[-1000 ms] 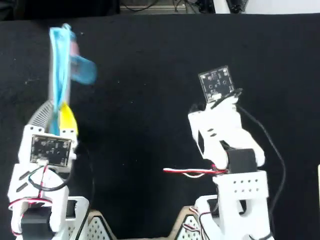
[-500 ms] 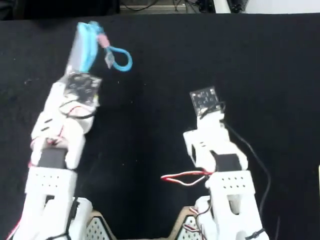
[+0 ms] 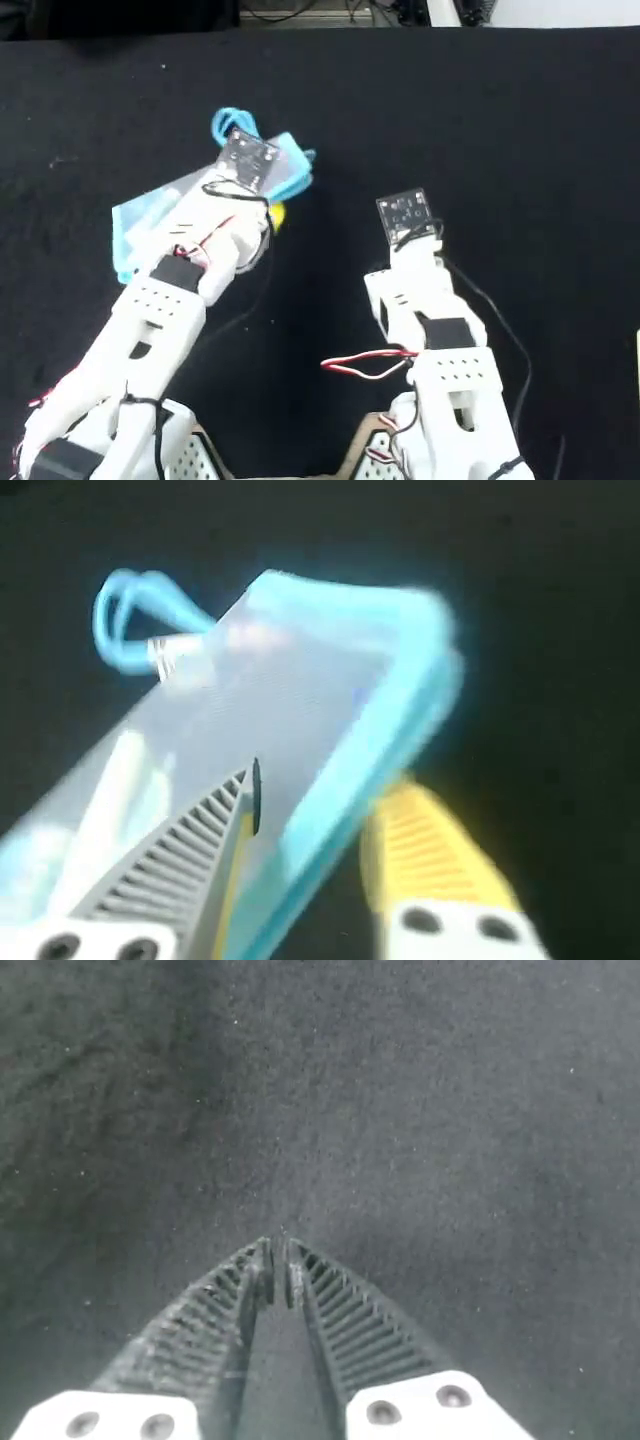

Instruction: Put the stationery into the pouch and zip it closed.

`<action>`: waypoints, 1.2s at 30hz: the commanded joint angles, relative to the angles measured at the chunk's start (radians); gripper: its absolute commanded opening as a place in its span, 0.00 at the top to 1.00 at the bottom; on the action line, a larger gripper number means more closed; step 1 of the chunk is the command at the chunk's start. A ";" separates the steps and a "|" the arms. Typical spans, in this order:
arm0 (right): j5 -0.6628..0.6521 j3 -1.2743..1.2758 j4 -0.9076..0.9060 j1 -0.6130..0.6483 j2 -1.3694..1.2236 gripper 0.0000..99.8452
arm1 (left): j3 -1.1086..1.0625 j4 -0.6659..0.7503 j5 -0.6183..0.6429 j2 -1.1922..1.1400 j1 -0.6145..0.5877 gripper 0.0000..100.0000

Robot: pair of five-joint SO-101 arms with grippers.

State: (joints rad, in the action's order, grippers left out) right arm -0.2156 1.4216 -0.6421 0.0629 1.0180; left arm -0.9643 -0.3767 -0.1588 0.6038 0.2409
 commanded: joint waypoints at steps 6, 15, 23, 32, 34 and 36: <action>-0.002 0.042 0.095 -0.014 0.022 0.99 | 0.120 -0.084 0.187 0.080 0.027 0.76; -0.002 0.061 0.133 -0.015 0.022 0.99 | 0.148 -0.288 0.186 0.387 -0.013 0.77; 0.006 0.059 0.138 -0.011 0.022 0.99 | -0.182 -0.420 0.186 0.681 -0.286 0.96; 0.040 0.059 0.132 -0.009 0.022 0.99 | -0.455 -0.644 -0.017 1.123 -0.424 0.97; 0.124 0.059 0.132 -0.009 0.022 0.99 | -0.512 -0.687 -0.032 1.220 -0.424 0.97; 0.212 0.056 0.132 -0.009 0.022 0.99 | -0.545 -0.706 -0.032 1.232 -0.424 0.97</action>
State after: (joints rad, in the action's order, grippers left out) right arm -0.1097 1.4876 -0.5255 0.0629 1.0180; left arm -1.4676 -1.0349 -0.1695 1.7484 -0.1734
